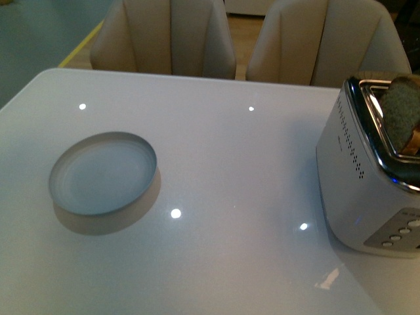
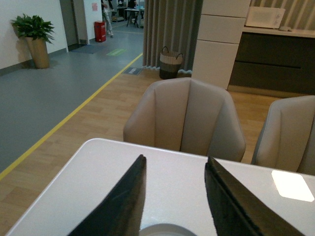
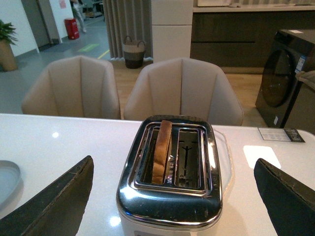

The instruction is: Left arm holds plate, right arm toasts bread

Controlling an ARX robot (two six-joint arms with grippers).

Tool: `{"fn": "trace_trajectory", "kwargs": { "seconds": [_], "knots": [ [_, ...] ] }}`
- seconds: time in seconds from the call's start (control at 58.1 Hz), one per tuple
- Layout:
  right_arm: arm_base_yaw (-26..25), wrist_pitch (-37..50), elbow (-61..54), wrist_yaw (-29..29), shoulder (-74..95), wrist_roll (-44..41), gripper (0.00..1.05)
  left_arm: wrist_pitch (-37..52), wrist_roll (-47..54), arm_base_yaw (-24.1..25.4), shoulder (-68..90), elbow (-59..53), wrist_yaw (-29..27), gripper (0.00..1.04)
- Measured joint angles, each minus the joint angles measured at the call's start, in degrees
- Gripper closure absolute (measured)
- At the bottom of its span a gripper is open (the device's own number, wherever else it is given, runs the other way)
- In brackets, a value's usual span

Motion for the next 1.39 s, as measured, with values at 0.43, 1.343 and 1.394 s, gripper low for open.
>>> {"fn": "trace_trajectory", "kwargs": {
  "seconds": [0.43,1.343,1.394],
  "knots": [
    [0.00,0.00,0.00,0.02,0.00,0.00,0.09,-4.76,0.96,6.14,-17.59,-13.73,7.58,1.02],
    [0.00,0.00,0.00,0.04,-0.02,0.00,0.09,-32.85,1.11,7.89,-53.59,-20.24,8.26,1.02],
    [0.00,0.00,0.00,0.04,-0.02,0.00,0.09,-34.18,1.11,7.89,-54.99,-20.24,8.26,1.02]
  ]
}}
